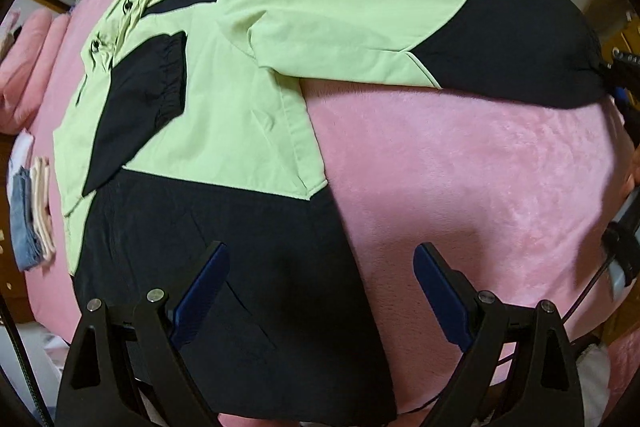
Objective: Fold large clothes
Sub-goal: 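Grasp the black cuff of the other sleeve with the right tool, then lay the sleeve across the jacket body with the right tool and release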
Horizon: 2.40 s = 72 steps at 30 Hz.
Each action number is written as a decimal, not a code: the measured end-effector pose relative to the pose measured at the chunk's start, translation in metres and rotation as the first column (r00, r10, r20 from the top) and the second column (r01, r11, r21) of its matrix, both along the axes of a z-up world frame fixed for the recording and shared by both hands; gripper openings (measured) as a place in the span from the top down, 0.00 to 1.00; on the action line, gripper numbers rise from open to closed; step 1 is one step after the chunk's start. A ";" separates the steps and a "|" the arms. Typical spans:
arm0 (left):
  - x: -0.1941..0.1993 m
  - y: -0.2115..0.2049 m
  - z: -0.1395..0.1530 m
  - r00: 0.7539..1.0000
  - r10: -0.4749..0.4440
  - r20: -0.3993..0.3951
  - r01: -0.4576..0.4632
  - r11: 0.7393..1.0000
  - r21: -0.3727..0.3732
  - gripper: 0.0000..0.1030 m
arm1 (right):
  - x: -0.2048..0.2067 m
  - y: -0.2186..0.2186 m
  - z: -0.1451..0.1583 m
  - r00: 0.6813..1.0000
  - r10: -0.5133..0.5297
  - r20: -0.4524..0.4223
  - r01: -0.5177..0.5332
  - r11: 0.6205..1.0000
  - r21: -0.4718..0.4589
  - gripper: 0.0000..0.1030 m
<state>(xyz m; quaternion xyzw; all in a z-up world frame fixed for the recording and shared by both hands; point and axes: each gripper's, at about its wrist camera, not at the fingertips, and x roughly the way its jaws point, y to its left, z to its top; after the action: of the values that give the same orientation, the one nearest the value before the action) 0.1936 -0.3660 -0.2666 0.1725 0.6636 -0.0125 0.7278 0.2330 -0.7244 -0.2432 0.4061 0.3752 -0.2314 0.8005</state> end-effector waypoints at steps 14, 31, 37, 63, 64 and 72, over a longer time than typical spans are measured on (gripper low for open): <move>-0.004 0.037 0.007 0.998 0.055 0.030 -0.054 0.997 -0.047 0.11 | -0.018 0.024 0.058 0.986 -0.013 0.164 0.024 0.997 -0.069 0.92; -0.002 0.267 0.022 0.939 0.341 0.049 -0.332 0.934 -0.134 0.11 | 0.041 0.253 0.184 0.862 0.338 0.379 -0.231 0.925 -0.301 0.92; 0.004 0.368 0.026 0.913 0.403 0.063 -0.390 0.907 -0.160 0.11 | 0.076 0.394 0.149 0.837 0.478 0.265 -0.383 0.859 -0.340 0.92; 0.052 0.423 0.010 0.954 0.289 0.079 -0.217 0.849 -0.482 0.11 | 0.074 0.474 0.031 0.787 0.602 -0.137 -0.617 0.754 -0.226 0.31; 0.060 0.414 0.010 0.957 0.279 0.076 -0.207 0.846 -0.492 0.11 | 0.074 0.470 0.032 0.790 0.595 -0.152 -0.613 0.757 -0.227 0.31; 0.107 0.359 -0.004 0.934 0.350 0.077 -0.250 0.791 -0.559 0.11 | 0.067 0.426 0.031 0.801 0.567 -0.194 -0.598 0.774 -0.207 0.28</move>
<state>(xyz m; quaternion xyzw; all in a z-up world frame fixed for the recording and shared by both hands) 0.3007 -0.0069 -0.2705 -0.1470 0.5849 -0.0677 0.7948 0.2998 -0.2988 -0.2118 0.1475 0.4968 -0.0428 0.8542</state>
